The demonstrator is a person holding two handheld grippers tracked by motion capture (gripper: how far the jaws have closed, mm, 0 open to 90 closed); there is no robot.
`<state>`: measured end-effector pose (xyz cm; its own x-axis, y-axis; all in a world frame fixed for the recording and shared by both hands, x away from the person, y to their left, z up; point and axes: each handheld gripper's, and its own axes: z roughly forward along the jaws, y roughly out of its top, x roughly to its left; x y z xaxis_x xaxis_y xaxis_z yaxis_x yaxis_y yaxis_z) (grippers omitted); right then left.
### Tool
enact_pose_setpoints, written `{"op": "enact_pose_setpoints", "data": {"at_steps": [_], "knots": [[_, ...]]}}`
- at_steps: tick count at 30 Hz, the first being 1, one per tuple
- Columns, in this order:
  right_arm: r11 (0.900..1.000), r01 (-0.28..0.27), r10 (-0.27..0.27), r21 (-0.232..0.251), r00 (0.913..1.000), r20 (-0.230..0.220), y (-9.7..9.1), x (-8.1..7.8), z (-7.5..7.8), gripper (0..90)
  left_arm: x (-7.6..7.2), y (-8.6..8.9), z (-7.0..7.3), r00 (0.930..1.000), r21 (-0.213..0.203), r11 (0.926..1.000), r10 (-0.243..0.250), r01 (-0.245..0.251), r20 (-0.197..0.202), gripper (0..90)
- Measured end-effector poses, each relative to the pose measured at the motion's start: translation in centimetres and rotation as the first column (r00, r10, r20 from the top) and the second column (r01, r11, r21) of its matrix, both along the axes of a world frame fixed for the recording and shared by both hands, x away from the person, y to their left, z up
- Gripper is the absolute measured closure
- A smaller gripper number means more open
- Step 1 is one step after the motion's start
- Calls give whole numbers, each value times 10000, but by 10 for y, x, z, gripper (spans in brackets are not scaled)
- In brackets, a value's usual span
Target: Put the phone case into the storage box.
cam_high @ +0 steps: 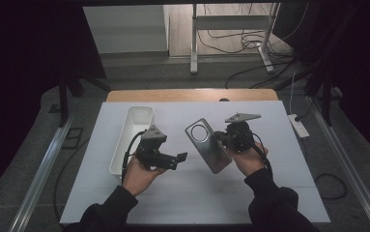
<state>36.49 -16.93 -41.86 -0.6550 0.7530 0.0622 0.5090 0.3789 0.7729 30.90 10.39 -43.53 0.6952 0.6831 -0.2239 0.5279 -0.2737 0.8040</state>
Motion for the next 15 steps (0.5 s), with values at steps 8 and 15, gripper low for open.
{"op": "enact_pose_setpoints", "data": {"at_steps": [8, 15], "knots": [[10000, -13, 13, -3, 10000, 66, 4, -1, -1, 886, 5, -18, -6, 9996, 111, 9997, -232, 233, -145, 9], [10000, -64, 64, 37, 10000, 77, 8, -2, -3, 886, 8, -27, -9, 9986, 142, 9988, -463, 467, -261, 54]]}}
